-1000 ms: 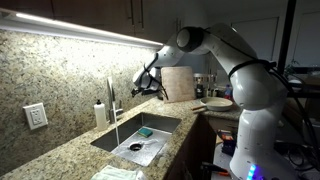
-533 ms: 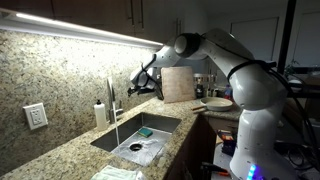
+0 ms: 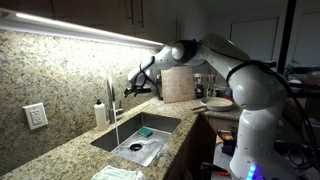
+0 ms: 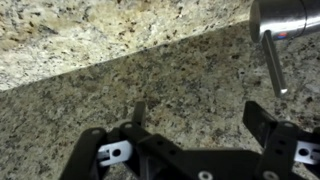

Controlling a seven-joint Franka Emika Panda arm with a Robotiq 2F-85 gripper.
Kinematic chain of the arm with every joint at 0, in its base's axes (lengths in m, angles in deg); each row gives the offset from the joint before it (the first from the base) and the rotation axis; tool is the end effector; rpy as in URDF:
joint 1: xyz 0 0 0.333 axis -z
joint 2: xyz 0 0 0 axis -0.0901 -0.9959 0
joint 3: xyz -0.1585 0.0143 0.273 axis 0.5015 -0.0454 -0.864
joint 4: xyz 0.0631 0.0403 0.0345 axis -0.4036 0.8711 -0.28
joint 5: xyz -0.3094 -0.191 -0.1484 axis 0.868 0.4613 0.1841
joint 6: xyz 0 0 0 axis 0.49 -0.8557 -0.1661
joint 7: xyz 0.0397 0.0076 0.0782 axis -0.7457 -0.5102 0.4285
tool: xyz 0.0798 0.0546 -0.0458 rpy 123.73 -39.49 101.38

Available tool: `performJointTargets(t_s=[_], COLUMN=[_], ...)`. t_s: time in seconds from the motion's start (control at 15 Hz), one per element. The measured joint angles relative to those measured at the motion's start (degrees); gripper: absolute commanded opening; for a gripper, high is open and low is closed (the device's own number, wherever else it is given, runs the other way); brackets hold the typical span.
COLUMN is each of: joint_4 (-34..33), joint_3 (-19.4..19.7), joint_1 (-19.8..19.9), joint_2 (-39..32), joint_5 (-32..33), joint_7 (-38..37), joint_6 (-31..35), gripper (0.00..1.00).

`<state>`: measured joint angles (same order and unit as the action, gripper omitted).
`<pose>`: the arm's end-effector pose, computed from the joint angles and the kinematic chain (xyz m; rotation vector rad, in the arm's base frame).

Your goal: Close the faucet and center the spout

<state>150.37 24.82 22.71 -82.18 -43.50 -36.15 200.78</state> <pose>0.7269 -0.3076 0.2662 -2.8689 0.5078 -1.0538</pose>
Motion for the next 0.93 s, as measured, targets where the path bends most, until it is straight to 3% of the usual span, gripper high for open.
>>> performJointTargets(t_s=[0.4, 0.93], joint_4=[-6.4, -7.2], joint_3=[0.3, 0.3], joint_1=[-0.1, 0.3], joint_2=[-3.8, -4.4], joint_5=[0.0, 0.0], joint_7=[0.0, 0.0], joint_6=[-5.7, -7.0], gripper=[1.00, 1.00])
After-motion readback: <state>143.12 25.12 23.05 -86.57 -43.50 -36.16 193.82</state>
